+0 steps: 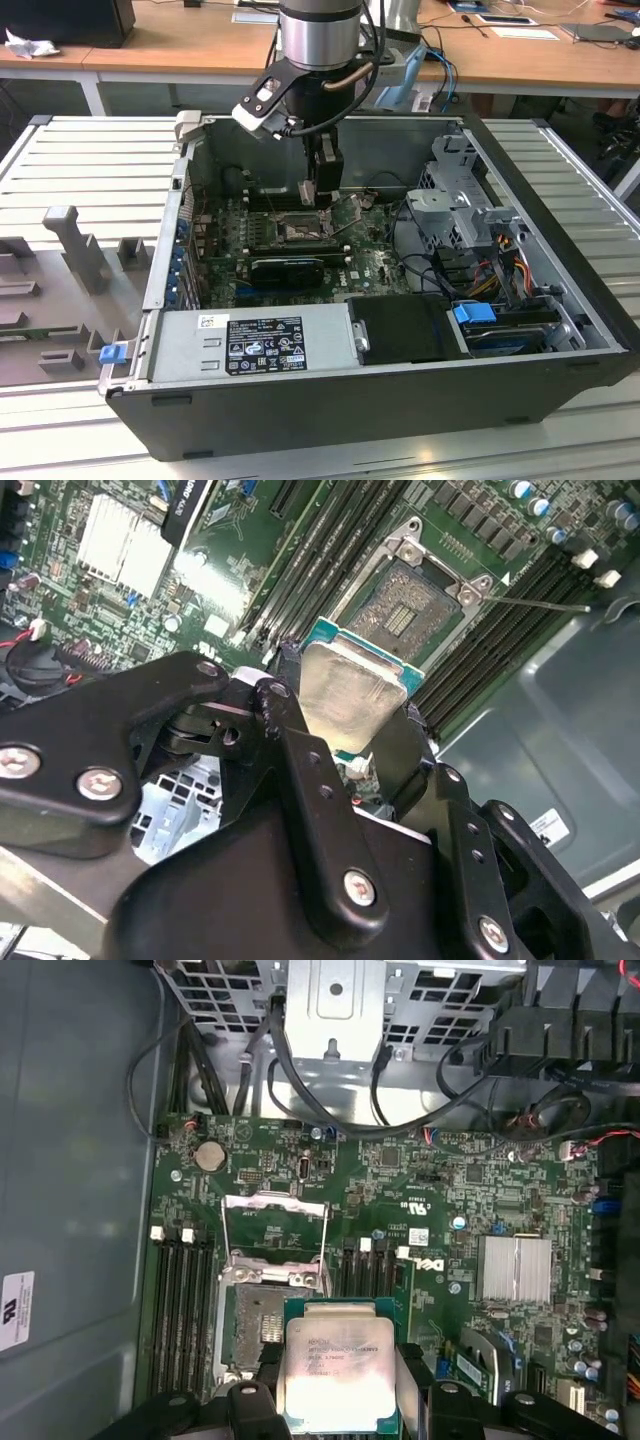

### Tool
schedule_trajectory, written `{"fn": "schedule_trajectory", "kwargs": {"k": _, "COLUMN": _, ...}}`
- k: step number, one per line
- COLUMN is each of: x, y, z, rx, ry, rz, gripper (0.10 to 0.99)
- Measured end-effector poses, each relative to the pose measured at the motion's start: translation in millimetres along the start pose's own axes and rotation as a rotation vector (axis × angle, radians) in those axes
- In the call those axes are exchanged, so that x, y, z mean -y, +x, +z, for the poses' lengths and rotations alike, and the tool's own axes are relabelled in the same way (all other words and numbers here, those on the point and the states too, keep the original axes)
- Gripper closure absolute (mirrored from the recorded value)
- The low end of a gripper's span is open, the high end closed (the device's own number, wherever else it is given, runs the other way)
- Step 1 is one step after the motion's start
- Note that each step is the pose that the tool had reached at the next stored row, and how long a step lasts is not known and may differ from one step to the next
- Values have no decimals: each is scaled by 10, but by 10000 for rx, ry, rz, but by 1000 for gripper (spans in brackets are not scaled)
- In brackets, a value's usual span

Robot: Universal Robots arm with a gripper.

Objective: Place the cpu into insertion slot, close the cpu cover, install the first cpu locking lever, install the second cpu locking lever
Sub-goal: 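Place the cpu into insertion slot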

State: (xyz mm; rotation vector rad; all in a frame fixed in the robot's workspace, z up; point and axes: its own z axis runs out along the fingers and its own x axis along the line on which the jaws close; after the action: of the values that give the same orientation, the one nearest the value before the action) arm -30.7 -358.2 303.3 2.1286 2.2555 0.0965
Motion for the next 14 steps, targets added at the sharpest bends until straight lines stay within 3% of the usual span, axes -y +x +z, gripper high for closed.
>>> {"fn": "schedule_trajectory", "kwargs": {"k": 3, "x": 5, "y": 1, "z": 57, "rx": 1, "ry": 1, "rz": 5, "gripper": 557}}
{"fn": "schedule_trajectory", "kwargs": {"k": 5, "x": 13, "y": 4, "z": 137, "rx": 32, "ry": -6, "rz": 458, "gripper": 557}}
{"fn": "schedule_trajectory", "kwargs": {"k": 9, "x": 22, "y": 49, "z": 238, "rx": 36, "ry": -6, "rz": 478, "gripper": 557}}
{"fn": "schedule_trajectory", "kwargs": {"k": 11, "x": 21, "y": 96, "z": 266, "rx": 35, "ry": -6, "rz": 479, "gripper": 557}}
{"fn": "schedule_trajectory", "kwargs": {"k": 14, "x": 23, "y": 105, "z": 280, "rx": 35, "ry": -6, "rz": 478, "gripper": 557}}
